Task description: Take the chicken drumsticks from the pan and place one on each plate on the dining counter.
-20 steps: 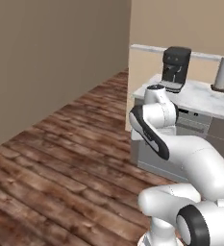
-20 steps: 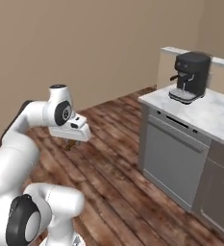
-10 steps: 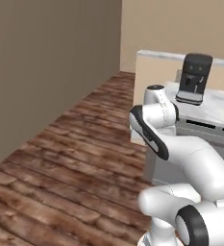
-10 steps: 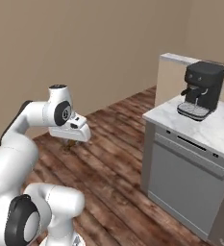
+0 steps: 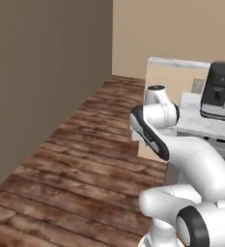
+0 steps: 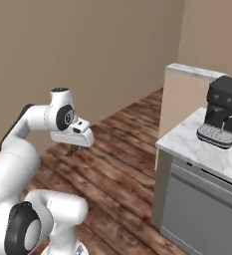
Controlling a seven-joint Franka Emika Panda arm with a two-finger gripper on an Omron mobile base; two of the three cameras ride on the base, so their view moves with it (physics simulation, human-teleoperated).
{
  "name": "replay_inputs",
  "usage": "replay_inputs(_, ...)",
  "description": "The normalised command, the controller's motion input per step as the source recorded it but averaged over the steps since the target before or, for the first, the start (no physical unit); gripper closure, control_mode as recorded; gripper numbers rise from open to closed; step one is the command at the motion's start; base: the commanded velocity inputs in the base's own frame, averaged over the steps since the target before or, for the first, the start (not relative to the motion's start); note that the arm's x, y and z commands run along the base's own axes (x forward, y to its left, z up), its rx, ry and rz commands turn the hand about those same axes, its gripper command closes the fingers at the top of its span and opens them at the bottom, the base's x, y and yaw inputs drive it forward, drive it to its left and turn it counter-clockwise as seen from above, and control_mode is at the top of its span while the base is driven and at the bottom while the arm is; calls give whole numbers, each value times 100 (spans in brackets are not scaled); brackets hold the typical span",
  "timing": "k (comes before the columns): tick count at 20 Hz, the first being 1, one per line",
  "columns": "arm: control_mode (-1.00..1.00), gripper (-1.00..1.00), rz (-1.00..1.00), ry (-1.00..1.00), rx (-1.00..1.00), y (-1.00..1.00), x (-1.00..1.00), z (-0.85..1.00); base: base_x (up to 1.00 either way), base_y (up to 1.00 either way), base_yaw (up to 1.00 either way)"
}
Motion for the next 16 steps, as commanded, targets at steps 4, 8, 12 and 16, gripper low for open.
replay_inputs(4,100,100,0,0,0,0,0,0,100,41,-26)
replay_inputs(8,100,100,0,0,0,0,0,0,100,41,-33)
replay_inputs(12,100,100,0,0,0,0,0,0,100,40,-35)
replay_inputs(16,100,100,0,0,0,0,0,0,100,45,-34)
